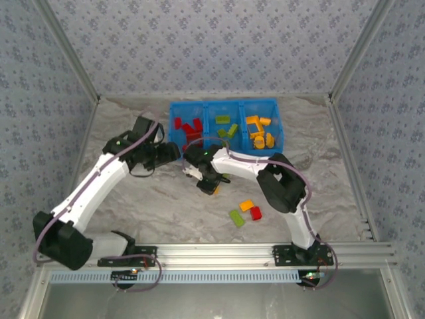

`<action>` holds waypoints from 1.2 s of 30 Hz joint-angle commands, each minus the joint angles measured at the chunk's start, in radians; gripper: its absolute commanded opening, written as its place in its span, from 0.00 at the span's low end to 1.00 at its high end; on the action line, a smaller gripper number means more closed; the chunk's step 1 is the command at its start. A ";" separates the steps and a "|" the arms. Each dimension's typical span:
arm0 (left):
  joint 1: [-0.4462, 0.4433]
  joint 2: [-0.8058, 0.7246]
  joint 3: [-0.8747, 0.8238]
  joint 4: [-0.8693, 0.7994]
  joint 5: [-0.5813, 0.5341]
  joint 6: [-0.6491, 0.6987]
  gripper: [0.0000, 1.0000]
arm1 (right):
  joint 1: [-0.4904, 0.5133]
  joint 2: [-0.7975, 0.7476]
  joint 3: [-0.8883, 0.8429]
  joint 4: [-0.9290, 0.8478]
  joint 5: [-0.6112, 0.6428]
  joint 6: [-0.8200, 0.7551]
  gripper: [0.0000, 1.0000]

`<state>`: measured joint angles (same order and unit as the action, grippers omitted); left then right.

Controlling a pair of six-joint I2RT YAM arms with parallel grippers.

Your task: Sort the legos into containers by color

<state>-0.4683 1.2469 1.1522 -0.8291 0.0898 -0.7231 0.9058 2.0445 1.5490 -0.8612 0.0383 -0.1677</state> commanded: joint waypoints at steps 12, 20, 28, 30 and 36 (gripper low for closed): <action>-0.281 0.035 -0.090 0.131 -0.020 0.071 0.67 | -0.545 -0.411 -0.140 0.022 -0.077 0.364 0.31; -0.338 0.124 -0.002 0.124 -0.030 0.088 0.67 | -0.680 -0.094 0.140 -0.012 -0.217 0.439 0.31; -0.423 0.271 0.077 0.093 0.008 0.226 0.65 | -0.720 0.075 0.282 -0.009 -0.332 0.508 0.35; -0.455 0.317 0.098 0.092 0.010 0.261 0.64 | -0.721 0.084 0.282 -0.004 -0.353 0.520 0.37; -0.582 0.480 0.252 0.061 -0.002 0.363 0.64 | -0.722 0.087 0.268 -0.018 -0.359 0.529 0.45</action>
<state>-1.0027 1.6814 1.3201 -0.7368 0.0864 -0.4458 0.1864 2.1151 1.8015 -0.8440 -0.2829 0.3405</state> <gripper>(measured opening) 0.639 0.440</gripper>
